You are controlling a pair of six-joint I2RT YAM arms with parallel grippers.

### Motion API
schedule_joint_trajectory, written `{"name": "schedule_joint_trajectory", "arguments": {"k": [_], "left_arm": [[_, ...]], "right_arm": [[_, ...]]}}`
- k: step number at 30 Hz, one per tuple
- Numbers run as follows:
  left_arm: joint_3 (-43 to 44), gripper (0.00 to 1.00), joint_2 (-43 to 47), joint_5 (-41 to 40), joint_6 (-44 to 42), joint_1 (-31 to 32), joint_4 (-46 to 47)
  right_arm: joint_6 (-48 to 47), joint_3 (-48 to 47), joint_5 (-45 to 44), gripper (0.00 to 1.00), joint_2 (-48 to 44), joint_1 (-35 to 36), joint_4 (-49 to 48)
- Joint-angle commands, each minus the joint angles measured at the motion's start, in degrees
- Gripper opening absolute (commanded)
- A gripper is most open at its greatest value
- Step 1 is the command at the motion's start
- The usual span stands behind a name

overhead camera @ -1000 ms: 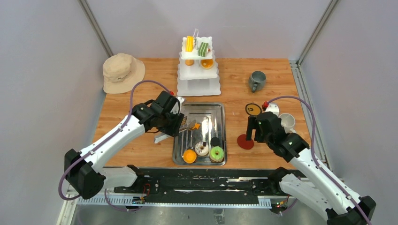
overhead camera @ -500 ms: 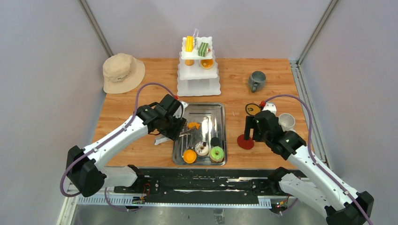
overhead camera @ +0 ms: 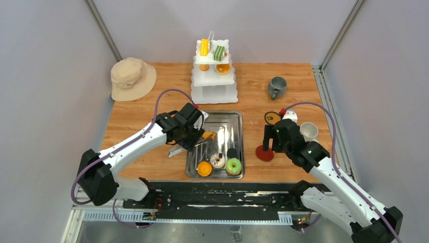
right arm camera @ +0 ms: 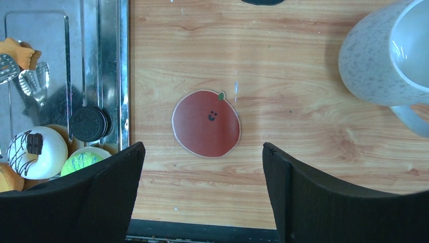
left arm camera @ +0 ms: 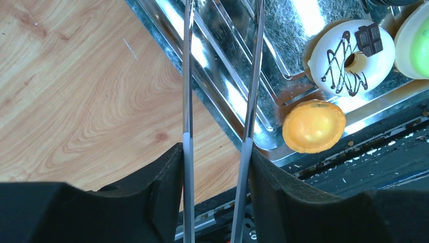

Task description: Serve the afternoon tea

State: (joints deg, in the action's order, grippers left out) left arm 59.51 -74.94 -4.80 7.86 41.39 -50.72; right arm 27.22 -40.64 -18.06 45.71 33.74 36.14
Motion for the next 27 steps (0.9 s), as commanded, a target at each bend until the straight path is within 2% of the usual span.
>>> {"name": "schedule_joint_trajectory", "arguments": {"k": [1,9,22,27], "left_arm": [[2.1,0.50,-1.1,-0.6,-1.6,0.4,2.2],[2.0,0.41,-1.6,0.4,-1.7,0.4,3.8],[4.4,0.01,2.1,-1.3,-0.4,0.4,2.0],[6.8,0.00,4.0,-2.1,-0.4,0.4,0.6]], "right_arm": [[-0.7,-0.8,-0.5,0.85,-0.3,0.4,-0.4],[-0.6,-0.5,-0.5,0.85,-0.5,0.4,-0.2],[-0.4,-0.3,-0.7,0.85,-1.1,0.4,0.0],[-0.4,-0.2,-1.0,0.85,-1.5,0.4,0.0]]}}
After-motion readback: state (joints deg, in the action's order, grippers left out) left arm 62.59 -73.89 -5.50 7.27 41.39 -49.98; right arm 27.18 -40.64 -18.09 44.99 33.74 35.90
